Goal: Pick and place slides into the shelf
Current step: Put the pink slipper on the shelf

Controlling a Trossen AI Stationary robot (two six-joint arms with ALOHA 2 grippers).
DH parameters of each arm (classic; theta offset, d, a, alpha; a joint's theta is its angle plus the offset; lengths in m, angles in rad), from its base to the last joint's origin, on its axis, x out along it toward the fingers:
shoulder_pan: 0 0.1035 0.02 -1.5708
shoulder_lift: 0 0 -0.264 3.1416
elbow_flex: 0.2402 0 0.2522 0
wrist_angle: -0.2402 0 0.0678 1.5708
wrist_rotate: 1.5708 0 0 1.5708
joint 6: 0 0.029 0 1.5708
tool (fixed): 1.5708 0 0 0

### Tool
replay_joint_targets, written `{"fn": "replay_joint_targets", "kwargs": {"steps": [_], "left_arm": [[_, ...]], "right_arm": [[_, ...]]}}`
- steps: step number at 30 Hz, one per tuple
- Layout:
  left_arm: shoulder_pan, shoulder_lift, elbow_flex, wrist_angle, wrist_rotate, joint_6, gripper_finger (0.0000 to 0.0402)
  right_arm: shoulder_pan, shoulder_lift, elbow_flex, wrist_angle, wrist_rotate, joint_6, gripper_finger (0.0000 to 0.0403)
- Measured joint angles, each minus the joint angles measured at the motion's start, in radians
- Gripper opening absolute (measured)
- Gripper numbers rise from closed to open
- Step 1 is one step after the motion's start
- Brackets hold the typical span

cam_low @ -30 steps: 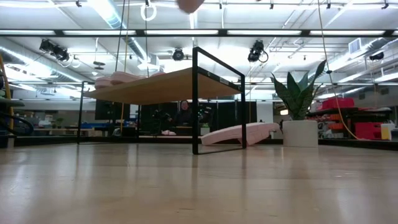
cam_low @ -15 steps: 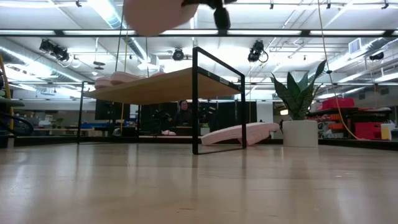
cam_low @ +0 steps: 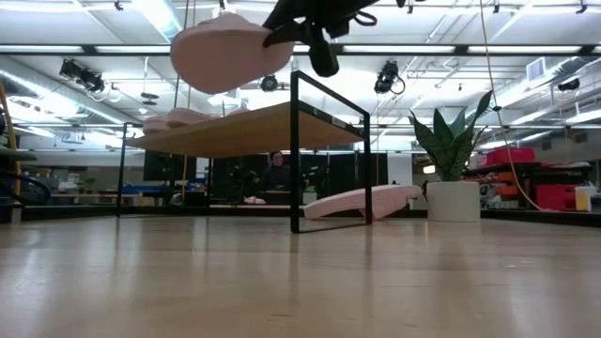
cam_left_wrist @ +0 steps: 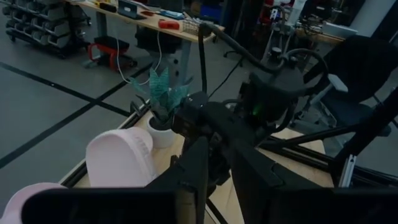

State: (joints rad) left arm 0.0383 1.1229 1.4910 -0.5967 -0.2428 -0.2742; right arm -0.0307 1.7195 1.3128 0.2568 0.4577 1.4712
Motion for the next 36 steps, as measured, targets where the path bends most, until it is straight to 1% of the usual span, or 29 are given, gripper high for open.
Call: {"fn": "replay_joint_targets", "kwargs": {"steps": [8,14,23,27,30,36], "left_arm": [[0.000,0.000,0.000,-0.007,0.000,0.001,0.0077],[-0.003,0.000,0.000,-0.016,0.000,0.007,0.0071],[-0.003,0.001,0.000,-0.031,0.000,0.020,0.0079],[-0.003,0.001,0.000,-0.031,0.000,0.025,0.0073],[-0.003,0.001,0.000,-0.031,0.000,0.025,0.0071],[-0.003,0.001,0.000,-0.032,0.000,0.027,0.0078]], "right_arm": [[0.000,0.042,0.002,0.001,0.043,0.098,0.0058],[0.001,0.050,0.002,0.002,0.066,0.121,0.0058],[0.008,0.050,0.002,0.040,0.086,0.129,0.0058],[0.011,0.050,0.002,0.025,0.091,0.135,0.0057],[0.014,0.050,0.002,0.013,0.114,0.136,0.0057],[0.015,0.050,0.001,-0.015,0.117,0.147,0.0057]]}}
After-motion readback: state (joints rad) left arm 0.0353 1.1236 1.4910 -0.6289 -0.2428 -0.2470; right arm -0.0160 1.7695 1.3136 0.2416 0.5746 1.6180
